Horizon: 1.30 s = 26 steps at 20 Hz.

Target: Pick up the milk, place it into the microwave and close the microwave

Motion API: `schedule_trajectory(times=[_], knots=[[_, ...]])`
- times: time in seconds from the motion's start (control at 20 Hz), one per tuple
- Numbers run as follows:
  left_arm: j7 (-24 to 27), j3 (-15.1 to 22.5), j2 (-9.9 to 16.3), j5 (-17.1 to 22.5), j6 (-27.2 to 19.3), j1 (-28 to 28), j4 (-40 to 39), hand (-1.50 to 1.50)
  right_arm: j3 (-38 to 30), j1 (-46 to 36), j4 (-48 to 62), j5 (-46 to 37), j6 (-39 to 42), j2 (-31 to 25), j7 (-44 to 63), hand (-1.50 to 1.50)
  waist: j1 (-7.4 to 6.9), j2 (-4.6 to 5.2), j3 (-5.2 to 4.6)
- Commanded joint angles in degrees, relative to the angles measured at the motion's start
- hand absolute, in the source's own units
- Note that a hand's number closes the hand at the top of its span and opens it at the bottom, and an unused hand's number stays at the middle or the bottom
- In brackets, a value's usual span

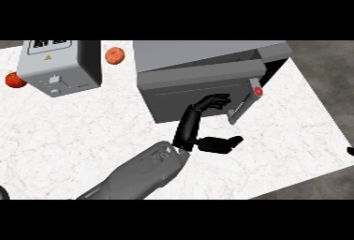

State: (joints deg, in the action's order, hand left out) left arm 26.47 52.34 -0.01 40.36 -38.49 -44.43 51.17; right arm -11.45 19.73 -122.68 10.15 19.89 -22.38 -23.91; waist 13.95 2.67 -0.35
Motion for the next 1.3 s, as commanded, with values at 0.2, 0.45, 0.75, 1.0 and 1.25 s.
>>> schedule_trajectory(times=[0.2, 0.45, 0.75, 1.0, 1.25], knots=[[2.15, -4.42, 0.01, 7.08, -4.15, -4.81, -1.84, -1.50, -6.04, -6.19, -0.85, -6.17, -3.16, -5.19, 0.33, 1.50, 0.67, 1.23, -0.08], [3.28, -4.03, 0.01, 10.24, -5.00, -5.33, -2.55, -1.50, -7.05, -8.31, -0.04, -7.08, -3.66, -6.58, 0.87, 1.50, 1.15, 1.61, 0.05], [5.67, -3.66, 0.01, 13.09, -4.83, -6.03, -3.10, -1.50, -7.39, -11.25, 1.45, -6.60, -3.54, -7.99, 1.90, 1.50, 1.14, 2.18, 0.05], [7.21, -3.32, 0.01, 14.94, -4.50, -6.87, -4.10, -1.50, -7.23, -13.42, 2.63, -7.15, -3.77, -8.92, 2.77, 1.50, 1.02, 2.56, 0.10], [9.00, -2.94, 0.01, 16.50, -4.88, -7.03, -5.06, -1.50, -7.25, -15.29, 3.47, -6.17, -3.49, -9.52, 3.37, 1.50, 1.56, 2.57, 0.11]])
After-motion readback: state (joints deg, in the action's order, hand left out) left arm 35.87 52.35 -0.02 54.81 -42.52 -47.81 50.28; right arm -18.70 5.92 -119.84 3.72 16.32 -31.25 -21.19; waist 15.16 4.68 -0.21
